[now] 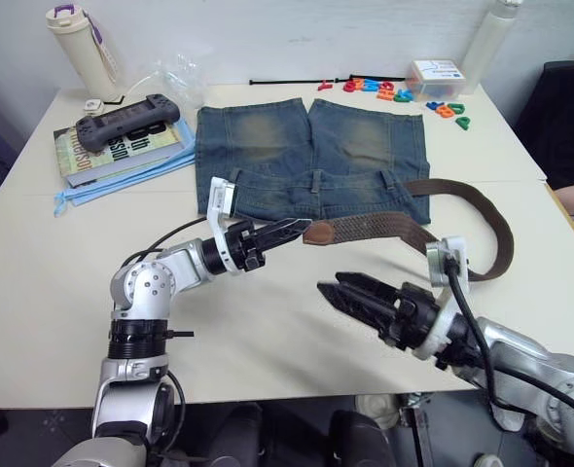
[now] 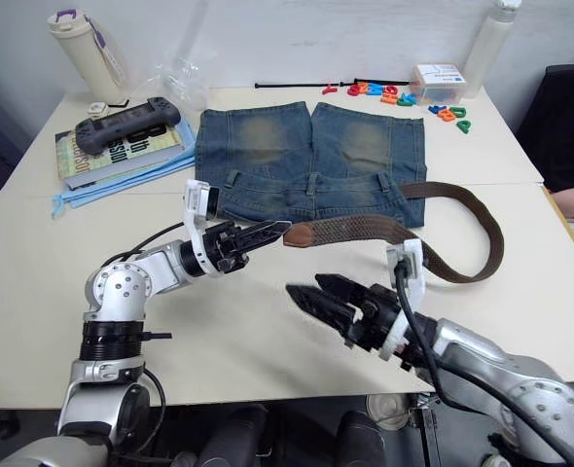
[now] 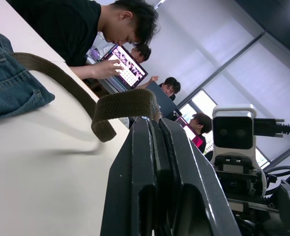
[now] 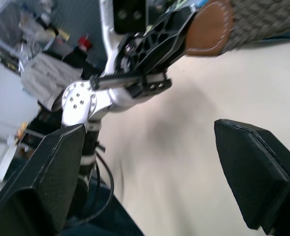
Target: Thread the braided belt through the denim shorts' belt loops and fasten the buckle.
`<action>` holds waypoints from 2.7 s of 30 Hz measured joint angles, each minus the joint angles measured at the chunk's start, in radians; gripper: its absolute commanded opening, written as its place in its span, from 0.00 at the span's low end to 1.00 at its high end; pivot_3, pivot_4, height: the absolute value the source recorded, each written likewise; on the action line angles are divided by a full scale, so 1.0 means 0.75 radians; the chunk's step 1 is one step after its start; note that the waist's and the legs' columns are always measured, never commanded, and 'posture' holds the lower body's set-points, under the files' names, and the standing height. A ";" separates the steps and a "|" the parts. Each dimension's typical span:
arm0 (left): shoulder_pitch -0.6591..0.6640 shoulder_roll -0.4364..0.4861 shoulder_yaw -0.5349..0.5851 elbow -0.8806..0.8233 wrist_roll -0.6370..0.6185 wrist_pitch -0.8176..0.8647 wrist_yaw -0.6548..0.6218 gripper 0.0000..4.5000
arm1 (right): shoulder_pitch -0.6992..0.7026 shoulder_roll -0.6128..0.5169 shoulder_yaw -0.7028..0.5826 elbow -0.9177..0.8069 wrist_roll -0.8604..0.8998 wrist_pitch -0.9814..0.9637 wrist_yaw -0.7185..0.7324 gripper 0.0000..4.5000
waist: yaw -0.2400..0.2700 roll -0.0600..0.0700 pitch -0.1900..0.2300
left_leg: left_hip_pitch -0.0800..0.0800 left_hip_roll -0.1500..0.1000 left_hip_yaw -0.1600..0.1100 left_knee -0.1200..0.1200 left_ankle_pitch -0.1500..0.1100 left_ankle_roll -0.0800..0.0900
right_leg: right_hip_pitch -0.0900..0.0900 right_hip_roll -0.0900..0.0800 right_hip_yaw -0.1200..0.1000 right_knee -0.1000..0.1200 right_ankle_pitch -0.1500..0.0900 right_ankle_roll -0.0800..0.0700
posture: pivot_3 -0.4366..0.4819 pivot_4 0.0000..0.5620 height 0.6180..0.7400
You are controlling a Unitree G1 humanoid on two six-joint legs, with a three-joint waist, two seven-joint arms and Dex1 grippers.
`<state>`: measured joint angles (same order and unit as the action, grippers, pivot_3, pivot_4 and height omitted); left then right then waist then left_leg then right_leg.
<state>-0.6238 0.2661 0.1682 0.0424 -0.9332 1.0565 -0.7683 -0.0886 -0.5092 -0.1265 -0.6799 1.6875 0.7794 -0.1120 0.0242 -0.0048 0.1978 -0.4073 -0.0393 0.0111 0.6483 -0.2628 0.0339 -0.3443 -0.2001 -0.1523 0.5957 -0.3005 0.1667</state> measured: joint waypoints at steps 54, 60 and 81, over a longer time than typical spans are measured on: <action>-0.697 0.080 -0.683 1.542 1.517 -1.892 0.329 0.78 | 0.014 0.227 -0.093 0.060 -0.149 -0.405 -0.214 0.00 | 0.004 -0.005 0.001 | -0.018 0.003 0.041 0.006 -0.007 0.012 | -0.044 -0.001 0.034 0.019 0.002 0.004 | 0.48 0.27 0.70; -0.733 0.033 -0.678 1.633 1.588 -1.870 0.435 0.50 | 0.020 0.227 -0.093 0.023 -0.150 -0.428 -0.229 0.00 | 0.004 -0.010 -0.002 | -0.017 0.003 0.038 0.011 -0.008 0.013 | -0.043 -0.002 0.034 0.023 0.005 0.003 | 0.48 0.27 0.70; -0.494 0.127 -0.510 1.348 1.496 -1.935 0.130 0.01 | 0.018 0.232 -0.081 0.020 -0.159 -0.471 -0.243 0.00 | -0.021 -0.010 -0.003 | -0.017 0.004 0.040 0.011 -0.009 0.012 | -0.045 -0.002 0.033 0.022 0.005 0.003 | 0.48 0.27 0.70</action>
<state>-0.9946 0.3615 -0.2145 1.0536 0.1891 -0.3947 -0.6710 -0.0752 -0.3352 -0.1875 -0.6653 1.5682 0.4260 -0.2942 0.0084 -0.0123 0.1956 -0.4204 -0.0361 0.0410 0.6567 -0.2696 0.0433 -0.3783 -0.2016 -0.1274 0.6125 -0.2968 0.1687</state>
